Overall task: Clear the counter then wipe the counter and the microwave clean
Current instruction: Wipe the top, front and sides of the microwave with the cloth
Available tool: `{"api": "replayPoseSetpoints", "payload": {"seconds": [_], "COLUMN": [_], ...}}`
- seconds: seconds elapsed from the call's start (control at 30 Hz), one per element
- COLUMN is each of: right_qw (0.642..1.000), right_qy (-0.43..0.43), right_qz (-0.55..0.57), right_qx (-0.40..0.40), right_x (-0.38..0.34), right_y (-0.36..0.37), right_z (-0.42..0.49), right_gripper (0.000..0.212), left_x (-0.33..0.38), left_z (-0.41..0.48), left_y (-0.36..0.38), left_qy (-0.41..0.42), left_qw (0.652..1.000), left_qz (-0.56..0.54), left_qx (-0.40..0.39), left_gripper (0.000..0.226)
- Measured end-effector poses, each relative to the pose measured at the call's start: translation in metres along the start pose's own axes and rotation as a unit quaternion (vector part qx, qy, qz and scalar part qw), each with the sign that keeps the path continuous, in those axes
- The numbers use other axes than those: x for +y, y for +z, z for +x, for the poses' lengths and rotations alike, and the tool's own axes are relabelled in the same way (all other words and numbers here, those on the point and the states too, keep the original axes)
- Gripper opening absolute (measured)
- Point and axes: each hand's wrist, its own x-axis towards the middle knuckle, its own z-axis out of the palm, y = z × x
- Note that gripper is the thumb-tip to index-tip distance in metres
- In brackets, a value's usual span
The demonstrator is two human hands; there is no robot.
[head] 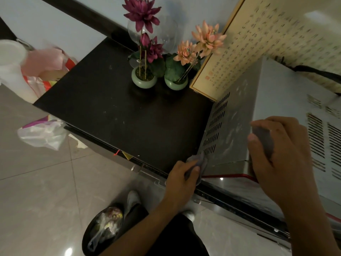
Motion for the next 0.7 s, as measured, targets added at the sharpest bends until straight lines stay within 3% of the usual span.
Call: {"api": "replayPoseSetpoints", "payload": {"seconds": [0.07, 0.13, 0.3, 0.37, 0.6, 0.7], "right_qw": [1.000, 1.000, 1.000, 1.000, 1.000, 1.000], "right_qy": [0.000, 0.001, 0.003, 0.003, 0.005, 0.011], "right_qz": [-0.004, -0.010, -0.011, -0.009, -0.020, -0.026], "right_qx": [-0.002, -0.003, 0.001, 0.002, 0.001, -0.004], "right_x": [0.000, 0.000, 0.001, 0.001, -0.002, -0.003], "right_y": [0.000, 0.000, 0.001, 0.002, 0.001, 0.001], "right_z": [0.000, 0.000, 0.000, 0.000, 0.003, 0.003], "right_gripper": [0.044, 0.044, 0.043, 0.043, 0.046, 0.049], "left_x": [0.023, 0.032, -0.019, -0.028, 0.043, 0.031], "left_z": [-0.005, -0.006, 0.010, 0.014, -0.004, -0.001], "left_y": [0.001, 0.003, 0.003, -0.001, 0.001, 0.002], "left_qy": [0.093, 0.128, -0.029, -0.049, 0.170, 0.145], "left_qw": [0.994, 0.989, 0.996, 0.992, 0.985, 0.989], "left_qz": [-0.062, -0.077, 0.085, 0.117, -0.040, -0.021], "left_qx": [-0.007, -0.009, -0.004, -0.015, -0.005, -0.003], "left_gripper": [0.021, 0.028, 0.026, 0.025, 0.028, 0.030]}}
